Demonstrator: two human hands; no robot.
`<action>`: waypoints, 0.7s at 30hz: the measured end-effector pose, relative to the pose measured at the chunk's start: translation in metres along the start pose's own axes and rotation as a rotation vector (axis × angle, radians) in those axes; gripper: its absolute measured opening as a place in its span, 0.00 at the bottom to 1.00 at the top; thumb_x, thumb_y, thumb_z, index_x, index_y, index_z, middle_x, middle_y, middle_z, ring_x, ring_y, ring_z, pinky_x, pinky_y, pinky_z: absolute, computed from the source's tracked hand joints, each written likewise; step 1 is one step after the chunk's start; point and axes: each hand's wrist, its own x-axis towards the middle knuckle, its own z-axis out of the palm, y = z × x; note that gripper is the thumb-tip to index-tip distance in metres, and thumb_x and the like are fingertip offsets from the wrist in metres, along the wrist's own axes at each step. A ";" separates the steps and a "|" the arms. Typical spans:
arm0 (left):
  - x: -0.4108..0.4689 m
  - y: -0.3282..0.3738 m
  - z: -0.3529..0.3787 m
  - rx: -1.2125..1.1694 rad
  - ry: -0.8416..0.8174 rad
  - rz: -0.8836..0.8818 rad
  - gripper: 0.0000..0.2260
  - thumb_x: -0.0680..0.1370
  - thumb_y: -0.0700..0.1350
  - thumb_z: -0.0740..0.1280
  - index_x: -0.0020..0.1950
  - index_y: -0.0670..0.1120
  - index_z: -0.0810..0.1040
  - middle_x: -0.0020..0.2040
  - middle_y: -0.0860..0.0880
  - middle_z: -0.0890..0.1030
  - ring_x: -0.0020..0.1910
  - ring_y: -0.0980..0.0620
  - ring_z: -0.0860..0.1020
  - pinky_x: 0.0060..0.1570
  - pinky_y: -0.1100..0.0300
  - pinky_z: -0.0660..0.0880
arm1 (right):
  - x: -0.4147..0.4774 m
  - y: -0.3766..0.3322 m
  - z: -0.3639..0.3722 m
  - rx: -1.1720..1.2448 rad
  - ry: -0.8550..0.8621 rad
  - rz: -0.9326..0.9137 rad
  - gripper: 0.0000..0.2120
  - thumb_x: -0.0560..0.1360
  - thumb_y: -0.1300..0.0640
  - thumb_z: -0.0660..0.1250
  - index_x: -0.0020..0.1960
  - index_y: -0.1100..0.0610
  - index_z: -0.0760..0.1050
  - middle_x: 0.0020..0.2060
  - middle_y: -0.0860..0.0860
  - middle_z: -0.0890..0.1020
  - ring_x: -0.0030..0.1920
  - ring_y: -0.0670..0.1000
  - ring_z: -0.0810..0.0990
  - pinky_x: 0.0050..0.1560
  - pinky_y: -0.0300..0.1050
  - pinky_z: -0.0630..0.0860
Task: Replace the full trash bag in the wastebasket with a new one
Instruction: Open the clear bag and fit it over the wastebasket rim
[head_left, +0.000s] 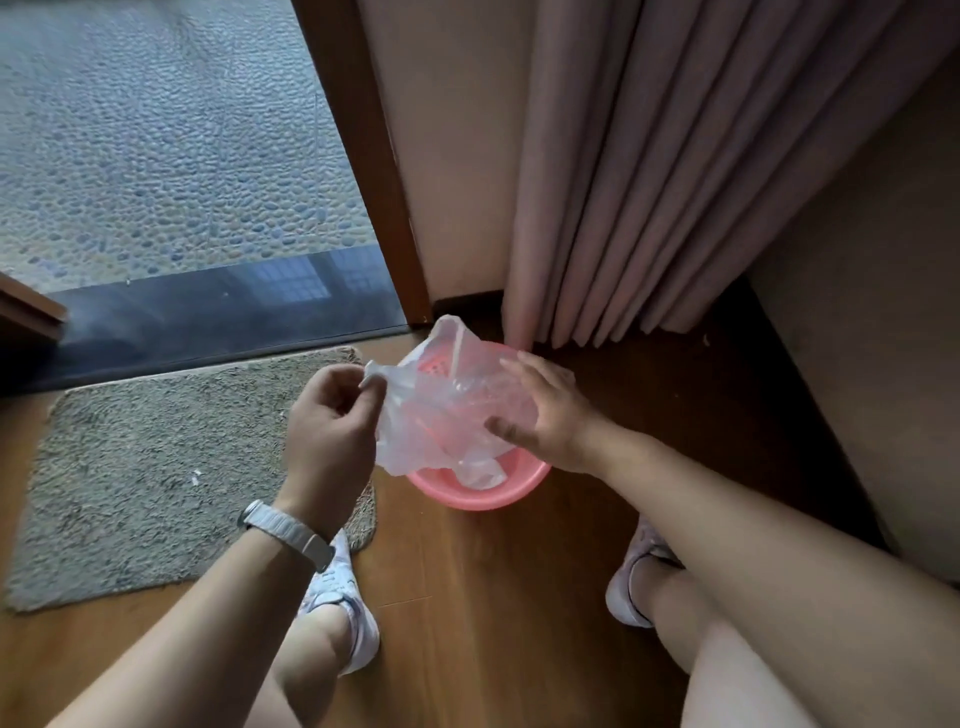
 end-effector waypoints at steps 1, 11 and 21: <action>0.003 -0.013 -0.005 0.027 0.009 -0.052 0.03 0.77 0.44 0.69 0.45 0.46 0.78 0.41 0.44 0.80 0.39 0.50 0.76 0.41 0.51 0.74 | 0.009 0.005 0.009 -0.044 -0.051 0.036 0.47 0.65 0.21 0.54 0.77 0.42 0.48 0.78 0.47 0.48 0.77 0.51 0.44 0.75 0.60 0.49; 0.037 -0.089 -0.033 0.272 -0.048 -0.265 0.05 0.77 0.44 0.68 0.42 0.46 0.76 0.37 0.45 0.79 0.34 0.50 0.73 0.35 0.53 0.71 | 0.077 0.043 0.080 -0.231 -0.226 0.121 0.41 0.70 0.25 0.54 0.76 0.38 0.42 0.78 0.46 0.42 0.78 0.53 0.41 0.74 0.59 0.45; 0.054 -0.138 -0.012 0.591 -0.213 -0.278 0.04 0.75 0.47 0.70 0.42 0.50 0.77 0.37 0.51 0.80 0.35 0.52 0.75 0.38 0.58 0.70 | 0.127 0.093 0.154 -0.210 -0.391 0.190 0.38 0.73 0.32 0.58 0.76 0.43 0.48 0.78 0.48 0.50 0.77 0.55 0.50 0.74 0.61 0.52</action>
